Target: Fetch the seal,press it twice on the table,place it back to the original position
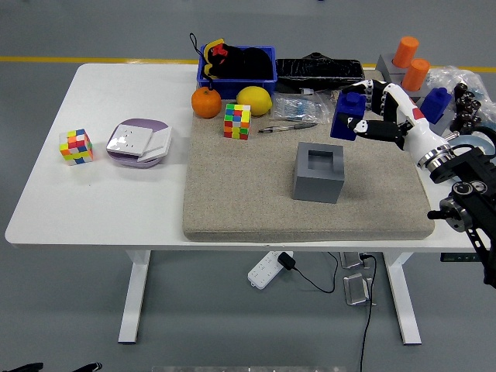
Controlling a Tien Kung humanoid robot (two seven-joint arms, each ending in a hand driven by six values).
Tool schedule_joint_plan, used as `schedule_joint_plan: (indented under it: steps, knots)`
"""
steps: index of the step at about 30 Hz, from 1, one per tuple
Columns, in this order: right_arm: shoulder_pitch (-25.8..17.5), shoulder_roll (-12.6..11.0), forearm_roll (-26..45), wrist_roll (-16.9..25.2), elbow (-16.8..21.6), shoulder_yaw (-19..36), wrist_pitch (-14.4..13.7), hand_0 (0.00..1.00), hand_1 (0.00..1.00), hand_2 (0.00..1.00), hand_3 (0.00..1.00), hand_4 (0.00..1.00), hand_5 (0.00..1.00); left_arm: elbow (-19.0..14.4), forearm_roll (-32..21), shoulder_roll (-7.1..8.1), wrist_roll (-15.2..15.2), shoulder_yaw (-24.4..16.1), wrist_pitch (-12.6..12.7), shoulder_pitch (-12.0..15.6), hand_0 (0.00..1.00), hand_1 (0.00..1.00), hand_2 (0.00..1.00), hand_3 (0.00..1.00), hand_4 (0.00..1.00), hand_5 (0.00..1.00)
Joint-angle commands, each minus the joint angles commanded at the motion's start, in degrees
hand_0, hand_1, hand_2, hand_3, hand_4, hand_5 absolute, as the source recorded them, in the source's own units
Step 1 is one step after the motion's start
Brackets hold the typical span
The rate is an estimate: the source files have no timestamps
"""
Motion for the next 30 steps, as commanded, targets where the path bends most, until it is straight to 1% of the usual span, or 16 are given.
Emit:
schedule_joint_plan:
  steps: [2, 7, 11, 15, 23, 27, 30]
  knots:
    - [-0.58, -0.76, -0.11, -0.13, -0.18, 1.21, 0.00, 0.588, 0.453, 0.462, 0.496, 0.658, 0.002, 0.03, -0.14, 0.04, 0.01, -0.07, 0.00, 0.01, 0.814, 0.785, 0.763, 0.799, 0.684, 0.413]
    - [-2.63, -2.59, -0.98, -0.19, -0.99, 4.63, -0.23, 0.588, 0.453, 0.462, 0.496, 0.658, 0.002, 0.03, -0.22, 0.05, -0.10, 0.16, 0.02, -0.12, 0.814, 0.785, 0.763, 0.799, 0.684, 0.413]
    - [-4.16, -3.81, -1.52, -0.06, -2.49, 5.81, -0.44, 0.583, 0.450, 0.459, 0.485, 0.657, 0.002, 0.07, -0.57, 0.05, -0.19, 0.26, 0.04, -0.18, 0.813, 0.785, 0.763, 0.800, 0.684, 0.411]
    - [-5.58, -4.30, -1.59, -0.09, -3.77, 6.02, -0.56, 0.579, 0.447, 0.457, 0.481, 0.658, 0.002, 0.08, -0.72, 0.04, -0.21, 0.28, 0.02, -0.21, 0.813, 0.785, 0.764, 0.799, 0.683, 0.413]
    - [-8.05, -3.51, -0.20, -0.19, -5.51, 5.58, -1.04, 0.578, 0.447, 0.456, 0.481, 0.657, 0.002, 0.05, -0.51, -0.03, -0.17, 0.27, 0.05, -0.28, 0.813, 0.786, 0.764, 0.799, 0.681, 0.414]
    - [-8.50, -2.85, 0.23, -0.16, -6.35, 5.43, -1.17, 0.576, 0.445, 0.453, 0.474, 0.658, 0.002, 0.04, -0.17, -0.05, -0.09, 0.07, 0.07, -0.27, 0.813, 0.786, 0.764, 0.799, 0.681, 0.414]
    - [-8.86, -1.91, 0.32, -0.02, -7.49, 5.18, -1.30, 0.576, 0.445, 0.453, 0.474, 0.658, 0.002, 0.01, 0.09, -0.04, -0.03, -0.02, 0.06, -0.28, 0.813, 0.786, 0.764, 0.799, 0.681, 0.414]
